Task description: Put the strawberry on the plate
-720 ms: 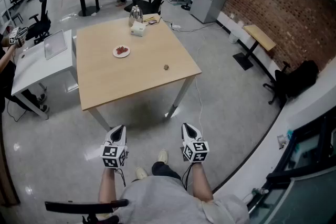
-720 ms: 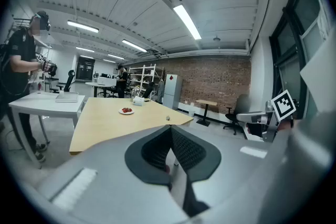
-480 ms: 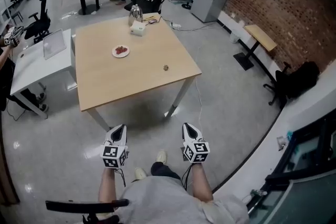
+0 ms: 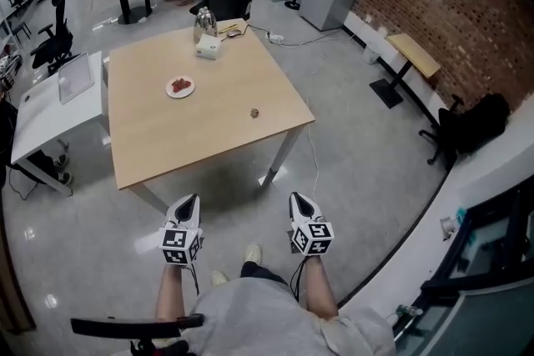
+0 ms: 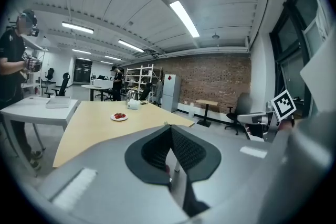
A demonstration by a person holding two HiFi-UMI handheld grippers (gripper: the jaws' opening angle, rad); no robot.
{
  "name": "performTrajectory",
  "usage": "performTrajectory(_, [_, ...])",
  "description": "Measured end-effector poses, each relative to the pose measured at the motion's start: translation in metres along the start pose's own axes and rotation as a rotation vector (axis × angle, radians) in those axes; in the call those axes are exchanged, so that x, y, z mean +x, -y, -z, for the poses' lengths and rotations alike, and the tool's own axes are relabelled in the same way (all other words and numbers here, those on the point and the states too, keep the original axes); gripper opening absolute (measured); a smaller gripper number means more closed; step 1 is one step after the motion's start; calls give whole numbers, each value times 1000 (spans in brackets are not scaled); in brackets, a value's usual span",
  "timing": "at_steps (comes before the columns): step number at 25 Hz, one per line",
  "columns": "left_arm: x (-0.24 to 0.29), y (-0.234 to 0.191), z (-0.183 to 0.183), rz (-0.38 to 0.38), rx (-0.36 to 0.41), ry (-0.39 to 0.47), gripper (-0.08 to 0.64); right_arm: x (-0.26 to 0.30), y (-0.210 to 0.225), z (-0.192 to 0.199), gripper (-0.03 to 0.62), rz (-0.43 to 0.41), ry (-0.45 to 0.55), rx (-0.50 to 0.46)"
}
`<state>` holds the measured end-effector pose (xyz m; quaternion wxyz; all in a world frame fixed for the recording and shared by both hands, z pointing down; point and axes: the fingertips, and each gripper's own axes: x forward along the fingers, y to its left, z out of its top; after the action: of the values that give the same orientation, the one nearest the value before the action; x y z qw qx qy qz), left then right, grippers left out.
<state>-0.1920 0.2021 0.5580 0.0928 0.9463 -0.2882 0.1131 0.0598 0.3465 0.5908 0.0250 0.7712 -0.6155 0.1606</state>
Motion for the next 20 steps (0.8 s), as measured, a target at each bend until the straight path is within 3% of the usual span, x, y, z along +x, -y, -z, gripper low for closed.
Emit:
performTrajectory(10, [72, 26, -12, -42, -12, -7, 20, 50, 67, -12, 8, -62, -5, 8])
performTrajectory(20, [105, 36, -18, -144, -43, -15, 20, 96, 87, -19, 8, -178, -23, 2])
